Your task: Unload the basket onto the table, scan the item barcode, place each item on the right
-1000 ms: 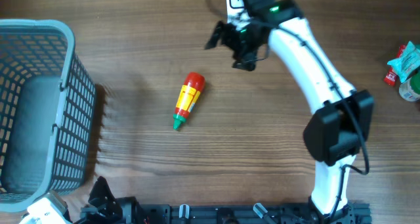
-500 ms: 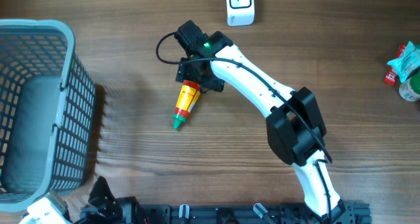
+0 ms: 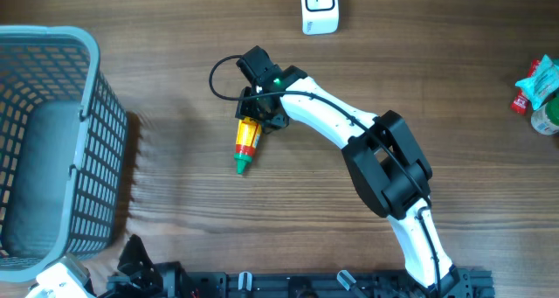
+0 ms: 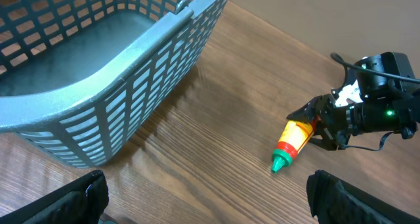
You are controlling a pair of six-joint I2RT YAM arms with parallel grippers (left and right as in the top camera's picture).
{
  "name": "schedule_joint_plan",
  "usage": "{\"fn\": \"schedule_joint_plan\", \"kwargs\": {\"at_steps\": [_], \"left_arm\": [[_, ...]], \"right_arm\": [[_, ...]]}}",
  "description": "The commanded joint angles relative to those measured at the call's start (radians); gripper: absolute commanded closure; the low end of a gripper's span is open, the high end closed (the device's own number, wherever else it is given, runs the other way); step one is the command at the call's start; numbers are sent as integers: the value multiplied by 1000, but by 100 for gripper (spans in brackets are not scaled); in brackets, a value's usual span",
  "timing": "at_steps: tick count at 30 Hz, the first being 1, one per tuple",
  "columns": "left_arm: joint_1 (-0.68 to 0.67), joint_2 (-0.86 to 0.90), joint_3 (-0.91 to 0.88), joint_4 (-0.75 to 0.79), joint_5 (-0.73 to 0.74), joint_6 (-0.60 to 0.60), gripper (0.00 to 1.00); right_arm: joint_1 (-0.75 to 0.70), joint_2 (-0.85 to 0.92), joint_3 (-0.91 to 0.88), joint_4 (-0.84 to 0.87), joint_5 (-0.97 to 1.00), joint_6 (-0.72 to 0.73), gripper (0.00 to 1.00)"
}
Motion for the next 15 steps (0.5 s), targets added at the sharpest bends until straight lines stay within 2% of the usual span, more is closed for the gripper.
{"fn": "schedule_joint_plan", "kwargs": {"at_steps": [1,4,6,9,12,15], "left_arm": [[7,-6,2,3,1,16,0],[7,-6,2,3,1,16,0],[7,-6,2,3,1,16,0],[7,-6,2,3,1,16,0],[7,-6,2,3,2,16,0],[7,-6,2,3,1,16,0]], "right_arm": [[-23,30,19,-71,27,-3,61],[-58,12,96,-240,93,1,69],[-89,-21,124,-380,141,29,70],[-147,-64,126,-607,281,175,69],[-192,-67,126,-689,328,316,69],[-197,-67,126,-686,353,385,67]]}}
